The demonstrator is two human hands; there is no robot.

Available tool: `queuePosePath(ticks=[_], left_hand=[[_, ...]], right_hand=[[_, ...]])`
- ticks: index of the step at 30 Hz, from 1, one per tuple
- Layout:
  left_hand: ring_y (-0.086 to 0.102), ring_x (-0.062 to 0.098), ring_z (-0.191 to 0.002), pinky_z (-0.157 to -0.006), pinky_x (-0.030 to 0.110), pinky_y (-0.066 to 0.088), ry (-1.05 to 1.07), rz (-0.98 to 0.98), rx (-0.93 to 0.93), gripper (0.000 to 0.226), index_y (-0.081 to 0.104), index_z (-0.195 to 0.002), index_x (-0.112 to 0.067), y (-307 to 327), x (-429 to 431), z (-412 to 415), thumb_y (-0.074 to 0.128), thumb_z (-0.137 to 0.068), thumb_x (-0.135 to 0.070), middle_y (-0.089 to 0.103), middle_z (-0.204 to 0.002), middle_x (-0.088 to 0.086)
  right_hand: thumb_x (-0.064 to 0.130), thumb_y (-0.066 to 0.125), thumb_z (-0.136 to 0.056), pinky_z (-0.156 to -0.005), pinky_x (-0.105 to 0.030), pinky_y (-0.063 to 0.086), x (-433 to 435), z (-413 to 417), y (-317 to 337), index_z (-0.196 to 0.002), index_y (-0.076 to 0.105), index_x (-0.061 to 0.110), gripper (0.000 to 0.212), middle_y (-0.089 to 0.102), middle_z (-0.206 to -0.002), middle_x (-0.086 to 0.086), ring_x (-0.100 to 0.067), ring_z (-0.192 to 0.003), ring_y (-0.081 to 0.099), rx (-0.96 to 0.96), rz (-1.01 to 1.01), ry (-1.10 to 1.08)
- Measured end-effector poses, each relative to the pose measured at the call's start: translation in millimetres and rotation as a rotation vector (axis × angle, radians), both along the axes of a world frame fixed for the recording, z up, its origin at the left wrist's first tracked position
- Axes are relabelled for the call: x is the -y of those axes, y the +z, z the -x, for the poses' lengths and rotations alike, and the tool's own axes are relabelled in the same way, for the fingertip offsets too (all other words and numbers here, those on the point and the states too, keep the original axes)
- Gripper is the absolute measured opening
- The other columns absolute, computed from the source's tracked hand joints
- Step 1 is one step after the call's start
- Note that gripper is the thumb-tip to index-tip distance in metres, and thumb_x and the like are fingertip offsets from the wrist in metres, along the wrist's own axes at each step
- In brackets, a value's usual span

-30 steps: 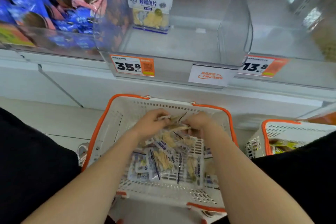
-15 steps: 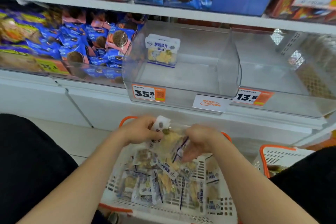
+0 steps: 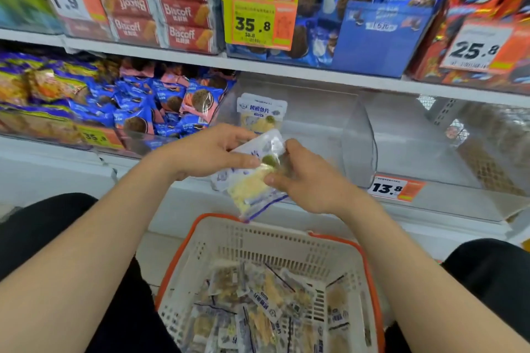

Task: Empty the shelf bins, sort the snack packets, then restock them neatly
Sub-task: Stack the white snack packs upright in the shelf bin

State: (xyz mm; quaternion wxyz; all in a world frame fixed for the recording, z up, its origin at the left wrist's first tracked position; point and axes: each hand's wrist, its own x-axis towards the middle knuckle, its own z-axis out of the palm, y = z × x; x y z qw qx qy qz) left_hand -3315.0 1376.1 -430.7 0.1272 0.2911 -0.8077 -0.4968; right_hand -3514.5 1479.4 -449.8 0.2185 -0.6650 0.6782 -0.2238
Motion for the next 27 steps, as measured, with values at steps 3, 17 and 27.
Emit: queuePosePath(ticks=[3,17,27], left_hand=[[0.076,0.020,-0.102,-0.095,0.049,0.060,0.254,0.091,-0.154,0.025,0.075,-0.112,-0.025,4.3,5.8,4.9,0.082,-0.089,-0.032,0.079,-0.108,-0.002],[0.066,0.008,-0.106,-0.090,0.026,0.054,0.357,0.336,-0.205,0.075,0.032,-0.148,-0.039,-26.6,50.6,20.2,0.070,-0.095,-0.002,0.063,-0.125,-0.012],[0.053,0.043,-0.109,-0.068,0.045,0.036,0.826,0.698,0.274,0.057,0.045,-0.131,-0.007,-37.9,69.9,26.3,0.073,-0.081,-0.002,0.044,-0.136,0.016]], right_hand=[[0.031,0.067,-0.101,-0.078,-0.038,0.055,15.1,8.6,-4.0,-0.111,0.048,0.020,0.024,0.063,-0.092,0.001,-0.016,-0.083,0.062,0.272,0.116,-0.103],[0.000,0.076,-0.091,-0.082,-0.040,0.064,96.2,24.7,-15.1,-0.134,0.057,0.023,0.052,0.074,-0.105,0.002,-0.010,-0.087,0.073,0.610,0.178,-0.033],[0.009,0.061,-0.094,-0.074,-0.039,0.048,184.9,27.1,-49.1,-0.142,0.044,0.016,0.052,0.043,-0.129,-0.019,-0.042,-0.087,0.060,-0.331,0.139,-0.239]])
